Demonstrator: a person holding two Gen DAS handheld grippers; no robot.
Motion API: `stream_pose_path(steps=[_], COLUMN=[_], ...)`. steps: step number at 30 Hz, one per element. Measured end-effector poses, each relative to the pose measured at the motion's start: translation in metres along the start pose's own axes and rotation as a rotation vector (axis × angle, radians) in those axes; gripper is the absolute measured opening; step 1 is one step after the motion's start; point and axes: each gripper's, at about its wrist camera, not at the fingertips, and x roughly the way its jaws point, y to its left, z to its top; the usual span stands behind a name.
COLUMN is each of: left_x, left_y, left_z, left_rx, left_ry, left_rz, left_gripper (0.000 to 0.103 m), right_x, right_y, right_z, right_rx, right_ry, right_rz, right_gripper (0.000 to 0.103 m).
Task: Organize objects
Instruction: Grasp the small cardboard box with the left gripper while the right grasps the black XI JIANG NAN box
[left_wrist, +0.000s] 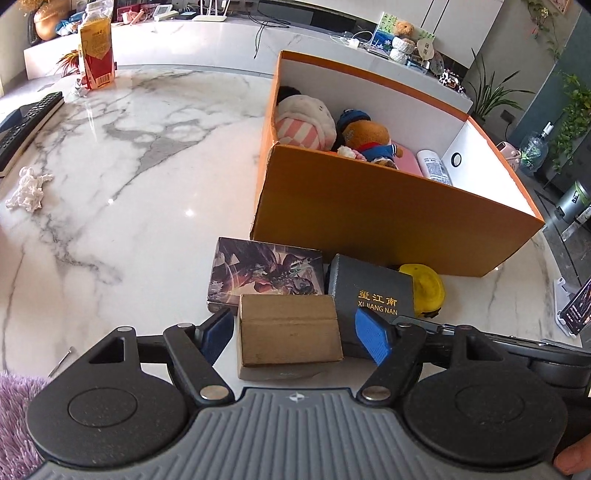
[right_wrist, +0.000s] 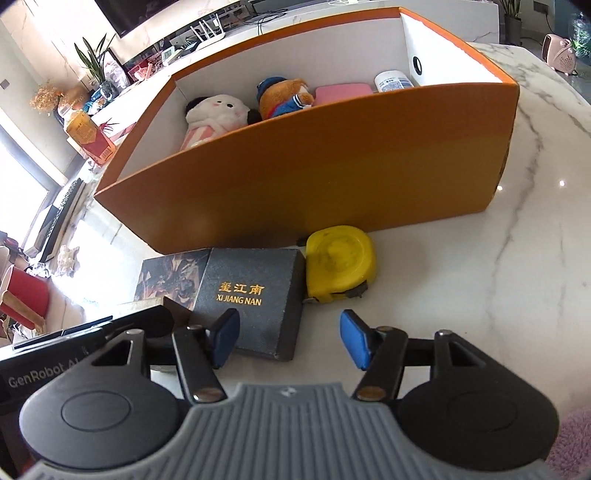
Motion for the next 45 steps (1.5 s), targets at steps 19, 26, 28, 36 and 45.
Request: stream_pose_path(steps=[19,26,28,36,45], left_x=[-0.01,-0.009,-0.009,-0.011,-0.013], left_y=[0.049,0.049,0.049,0.044,0.044], left_z=[-0.002,-0.002,-0.003,-0.004,-0.003], left_rx=[-0.08,-0.073,-0.068,-0.042,-0.043], left_ry=[0.058,0.056,0.055,0.055,0.051], left_rz=[0.078,0.074,0.074,0.092,0.105], left_gripper=[0.073,0.073,0.075,0.078,0.078], right_x=[0.026,0.032,0.028,0.007,0.023], right_y=[0.047,0.05,0.043,0.031,0.045], right_z=[0.01,0.002,-0.001,-0.014,0.001], right_rx=[-0.059,-0.135,-0.126,-0.151,-0.252], right_ry=[0.046,0.056,0.069,0.113,0.081], right_rz=[-0.032,-0.073,-0.061,-0.083,-0.129], right_gripper=[0.083,0.079,0.079,0.079,0.085])
